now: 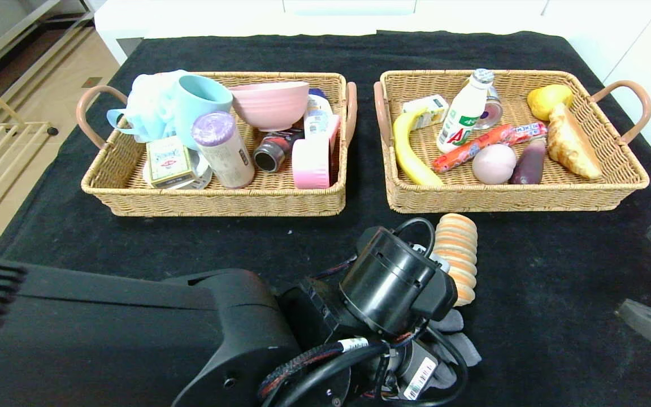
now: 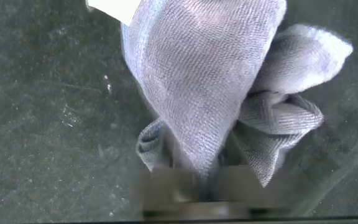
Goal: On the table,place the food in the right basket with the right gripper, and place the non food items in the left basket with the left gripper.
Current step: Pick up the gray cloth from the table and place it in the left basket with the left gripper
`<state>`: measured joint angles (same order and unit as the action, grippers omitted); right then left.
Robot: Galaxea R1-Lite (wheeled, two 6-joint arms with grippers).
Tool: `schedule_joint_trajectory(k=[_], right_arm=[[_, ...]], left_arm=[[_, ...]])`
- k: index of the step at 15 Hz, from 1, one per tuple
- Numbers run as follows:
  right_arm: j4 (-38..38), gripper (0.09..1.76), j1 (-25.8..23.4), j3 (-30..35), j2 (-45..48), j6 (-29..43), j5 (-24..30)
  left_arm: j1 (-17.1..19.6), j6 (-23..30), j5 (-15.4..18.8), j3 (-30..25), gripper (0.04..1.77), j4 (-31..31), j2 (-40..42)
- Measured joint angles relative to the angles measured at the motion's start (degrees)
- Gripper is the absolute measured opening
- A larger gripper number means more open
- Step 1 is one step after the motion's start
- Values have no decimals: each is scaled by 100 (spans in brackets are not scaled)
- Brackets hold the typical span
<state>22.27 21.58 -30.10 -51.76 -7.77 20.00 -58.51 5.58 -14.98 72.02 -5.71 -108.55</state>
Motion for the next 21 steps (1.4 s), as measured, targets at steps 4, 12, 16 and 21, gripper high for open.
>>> schedule_joint_trajectory(k=[4,12,16,21], right_arm=[[0,171,5,4,0,0,-6],[-1,171,9,6,0,0,-2],[-12,171,27,23,-13,2,0],[-11,171,48,52,-66,-4,-6]], left_arm=[[6,0,5,-6,22,0,-5],[0,11,-1,9,22,-20,88],[20,-13,24,17,22,-68,496],[44,-13,176,-91,22,-145,1025]])
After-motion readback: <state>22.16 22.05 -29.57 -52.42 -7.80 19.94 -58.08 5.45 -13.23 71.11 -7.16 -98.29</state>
